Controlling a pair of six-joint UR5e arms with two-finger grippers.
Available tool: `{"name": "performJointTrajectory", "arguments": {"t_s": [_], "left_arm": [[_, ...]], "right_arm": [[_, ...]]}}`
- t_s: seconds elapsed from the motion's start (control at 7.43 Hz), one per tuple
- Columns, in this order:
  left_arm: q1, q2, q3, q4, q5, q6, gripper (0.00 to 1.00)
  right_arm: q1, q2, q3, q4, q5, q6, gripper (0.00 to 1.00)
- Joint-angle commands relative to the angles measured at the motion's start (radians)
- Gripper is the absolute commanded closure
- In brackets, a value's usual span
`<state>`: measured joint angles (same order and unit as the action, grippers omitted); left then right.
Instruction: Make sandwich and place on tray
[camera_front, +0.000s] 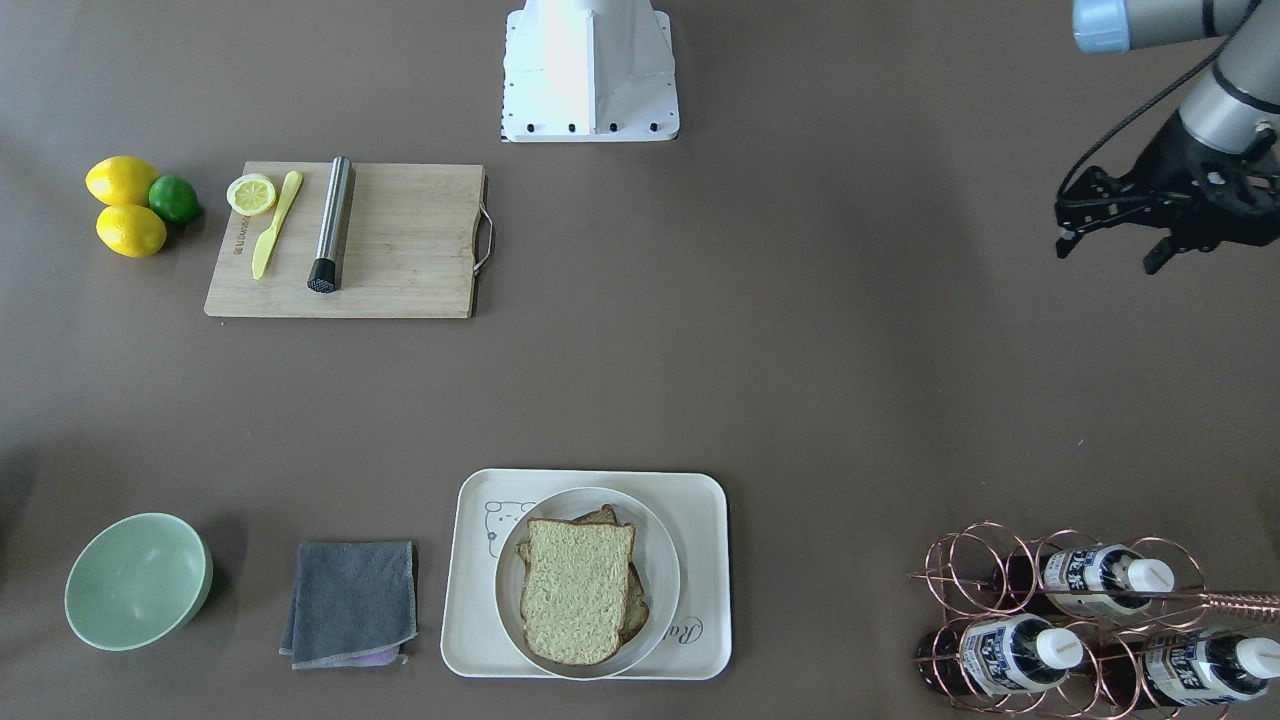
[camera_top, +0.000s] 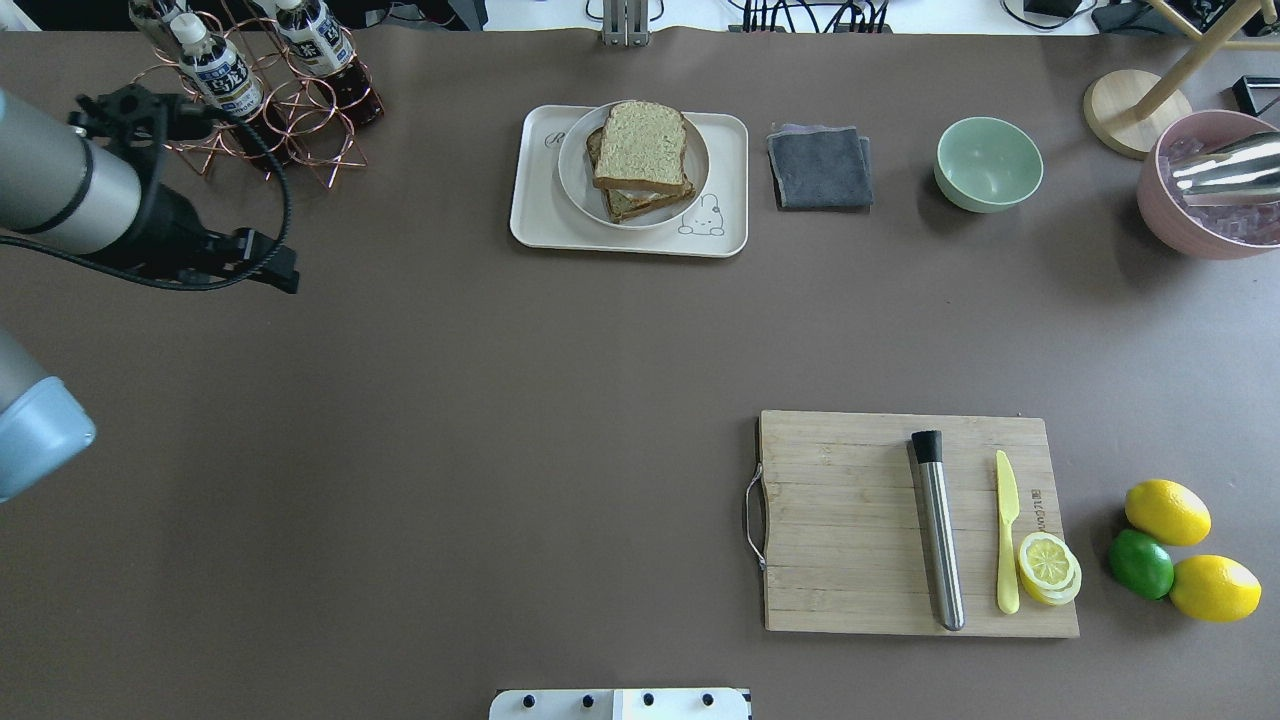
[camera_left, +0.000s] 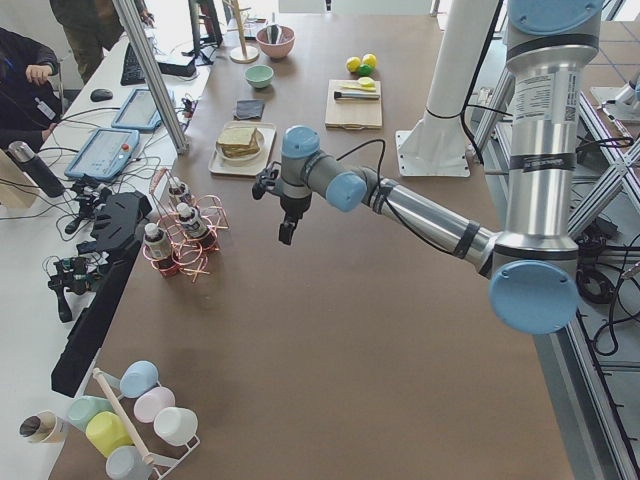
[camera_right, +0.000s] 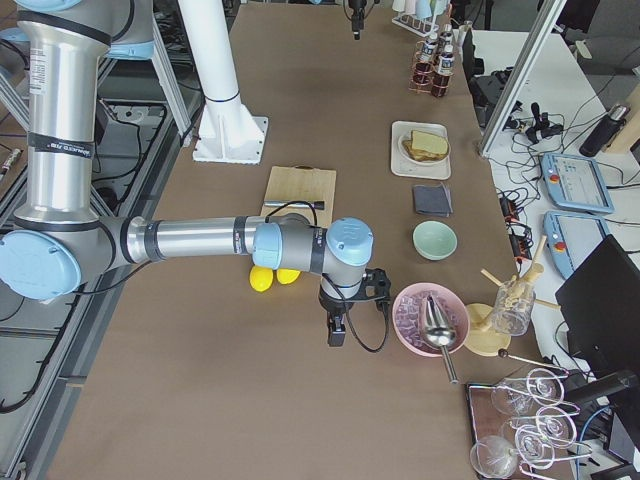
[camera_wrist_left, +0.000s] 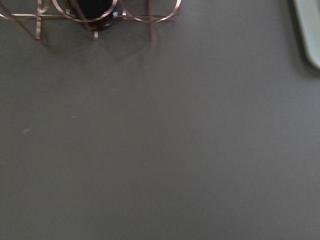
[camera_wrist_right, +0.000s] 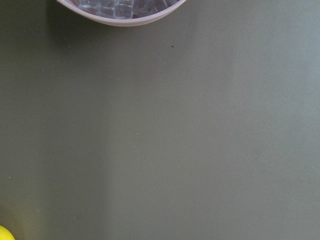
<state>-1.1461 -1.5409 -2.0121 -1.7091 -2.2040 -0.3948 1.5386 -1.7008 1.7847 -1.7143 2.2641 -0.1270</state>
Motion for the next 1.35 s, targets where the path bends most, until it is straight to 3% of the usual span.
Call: {"name": "performJointTrajectory", "arguments": {"t_s": [0.0,0.4,0.67,0.81,1.21], "left_arm": [[-0.296,0.129,0.155,0.002,-0.126,0.476,0.01],[-0.403,0.168,0.231,0.011,-0.126,0.525,0.01],[-0.487,0.183,0.301,0.02,-0.208,0.513,0.01],[-0.507,0.183,0.34,0.019,-0.274,0.513,0.01],[-0.509,0.203,0.342,0.019,-0.27,0.513,0.01]], "right_arm": [[0.0,0.001,-0.005,0.001,0.0,-0.002,0.0],[0.0,0.0,-0.005,0.001,0.0,-0.003,0.0],[0.0,-0.002,-0.005,0.001,0.0,-0.005,0.0],[0.0,-0.002,-0.005,0.001,0.0,-0.005,0.0],[0.0,-0.002,-0.004,0.001,0.0,-0.006,0.0]]}}
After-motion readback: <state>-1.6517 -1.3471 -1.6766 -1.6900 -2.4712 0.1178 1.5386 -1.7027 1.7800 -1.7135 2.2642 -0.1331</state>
